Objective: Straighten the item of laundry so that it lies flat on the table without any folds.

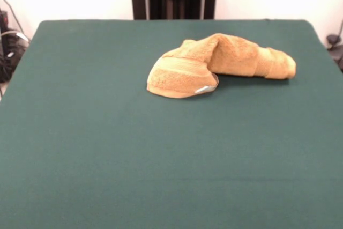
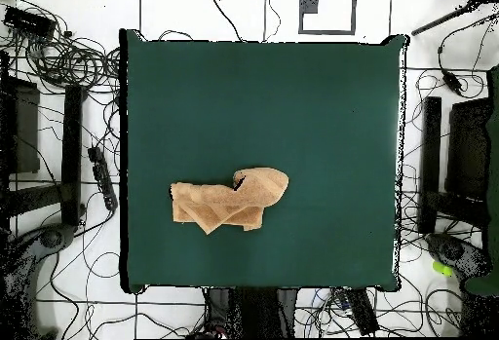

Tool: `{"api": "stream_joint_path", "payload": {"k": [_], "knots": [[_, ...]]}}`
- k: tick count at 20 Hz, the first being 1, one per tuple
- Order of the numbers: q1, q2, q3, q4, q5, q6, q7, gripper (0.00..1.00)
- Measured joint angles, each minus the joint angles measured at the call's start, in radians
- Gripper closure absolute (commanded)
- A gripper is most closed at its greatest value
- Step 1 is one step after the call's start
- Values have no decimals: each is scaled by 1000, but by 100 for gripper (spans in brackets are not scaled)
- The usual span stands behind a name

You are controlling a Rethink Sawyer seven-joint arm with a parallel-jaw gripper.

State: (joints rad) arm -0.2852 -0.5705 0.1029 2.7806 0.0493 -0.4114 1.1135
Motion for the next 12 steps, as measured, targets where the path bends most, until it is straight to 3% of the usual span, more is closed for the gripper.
{"api": "stream_joint_path", "payload": {"k": [3,4,6,7,12], "knots": [[88,-17,-73,-23,31,129,0,0],[150,-37,-116,-48,50,239,0,0],[180,-50,-134,-64,58,307,0,0],[222,-80,-168,-93,64,443,0,0],[261,-122,-208,-139,66,588,0,0]]}}
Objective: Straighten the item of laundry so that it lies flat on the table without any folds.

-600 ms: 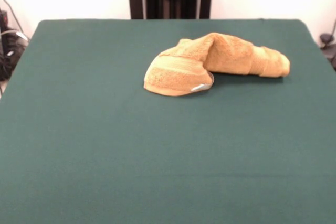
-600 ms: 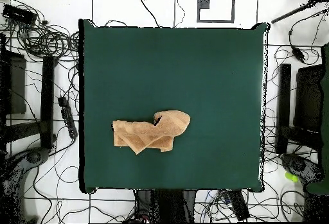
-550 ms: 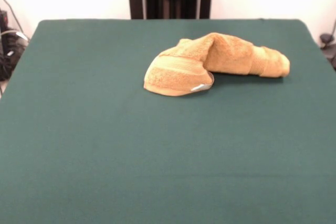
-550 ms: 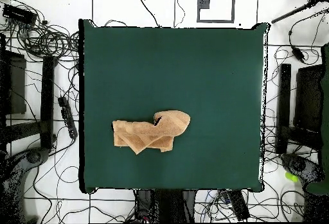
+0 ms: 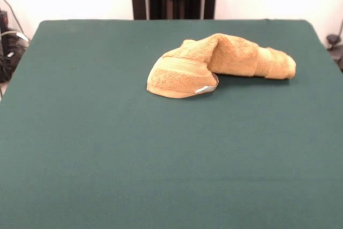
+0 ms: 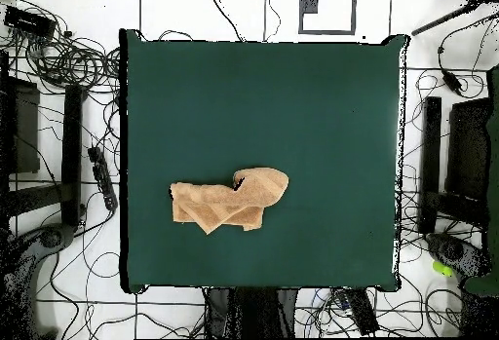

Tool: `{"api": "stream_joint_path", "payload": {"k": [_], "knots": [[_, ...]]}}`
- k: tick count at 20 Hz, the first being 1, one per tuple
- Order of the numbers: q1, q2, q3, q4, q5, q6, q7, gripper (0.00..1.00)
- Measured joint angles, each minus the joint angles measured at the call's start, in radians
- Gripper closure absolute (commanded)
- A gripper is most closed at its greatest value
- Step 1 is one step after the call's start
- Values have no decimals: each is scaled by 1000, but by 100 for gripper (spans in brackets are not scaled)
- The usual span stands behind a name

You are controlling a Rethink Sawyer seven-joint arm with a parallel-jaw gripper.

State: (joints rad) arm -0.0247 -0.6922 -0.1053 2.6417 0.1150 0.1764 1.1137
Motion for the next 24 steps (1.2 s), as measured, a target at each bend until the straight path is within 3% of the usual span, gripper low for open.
{"api": "stream_joint_path", "payload": {"k": [4,11,17,24], "knots": [[20,6,-14,-16,8,21,3,0],[-68,218,55,-39,52,-128,36,0],[-39,436,103,-164,145,-175,74,0],[-10,593,117,-274,172,-209,110,0]]}}
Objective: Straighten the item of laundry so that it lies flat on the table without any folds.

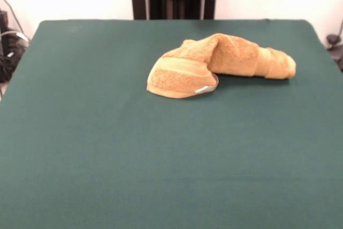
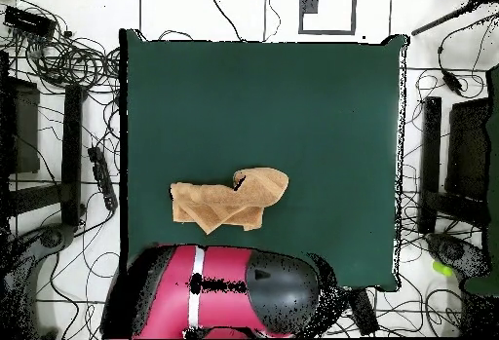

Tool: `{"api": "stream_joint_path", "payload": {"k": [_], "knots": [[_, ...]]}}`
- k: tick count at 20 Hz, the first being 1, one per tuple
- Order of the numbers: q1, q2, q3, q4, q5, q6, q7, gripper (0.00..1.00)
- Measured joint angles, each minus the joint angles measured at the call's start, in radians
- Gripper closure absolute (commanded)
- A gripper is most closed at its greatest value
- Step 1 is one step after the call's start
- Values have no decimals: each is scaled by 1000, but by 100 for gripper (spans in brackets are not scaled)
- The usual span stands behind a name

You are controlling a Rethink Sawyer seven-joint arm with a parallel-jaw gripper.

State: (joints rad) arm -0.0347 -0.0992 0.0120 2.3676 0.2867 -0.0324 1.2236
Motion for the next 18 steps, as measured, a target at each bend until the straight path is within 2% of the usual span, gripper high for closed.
{"api": "stream_joint_path", "payload": {"k": [11,15,18], "knots": [[-15,173,11,-159,-31,-243,7,0],[-15,200,11,-199,-27,-245,7,0],[-14,213,11,-225,-7,-186,7,0]]}}
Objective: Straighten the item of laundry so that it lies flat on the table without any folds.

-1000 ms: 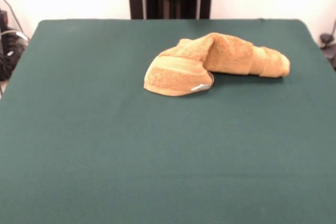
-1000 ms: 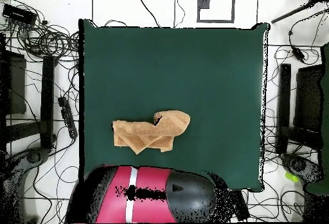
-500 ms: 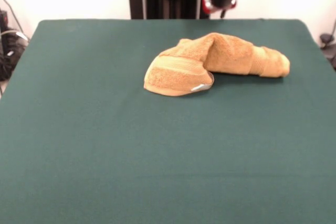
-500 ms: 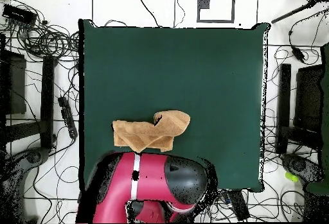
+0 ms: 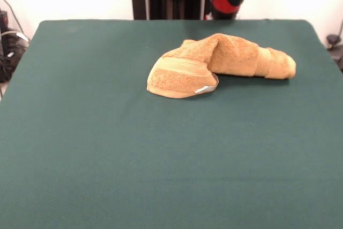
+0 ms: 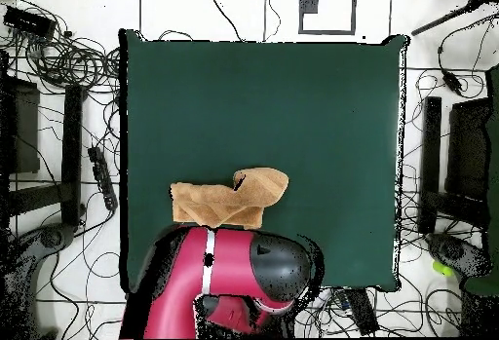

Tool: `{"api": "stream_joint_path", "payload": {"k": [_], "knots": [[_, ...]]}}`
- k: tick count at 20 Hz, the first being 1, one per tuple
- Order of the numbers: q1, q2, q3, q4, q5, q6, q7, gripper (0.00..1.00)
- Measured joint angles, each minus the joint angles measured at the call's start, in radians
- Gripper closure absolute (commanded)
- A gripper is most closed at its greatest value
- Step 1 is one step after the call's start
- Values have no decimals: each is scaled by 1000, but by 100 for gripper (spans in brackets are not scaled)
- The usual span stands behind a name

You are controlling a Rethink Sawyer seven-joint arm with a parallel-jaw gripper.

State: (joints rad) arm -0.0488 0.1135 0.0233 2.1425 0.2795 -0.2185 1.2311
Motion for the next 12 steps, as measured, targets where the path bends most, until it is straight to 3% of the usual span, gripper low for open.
{"api": "stream_joint_path", "payload": {"k": [8,12], "knots": [[19,-21,0,-13,68,216,0,0],[5,-103,1,21,67,262,0,0]]}}
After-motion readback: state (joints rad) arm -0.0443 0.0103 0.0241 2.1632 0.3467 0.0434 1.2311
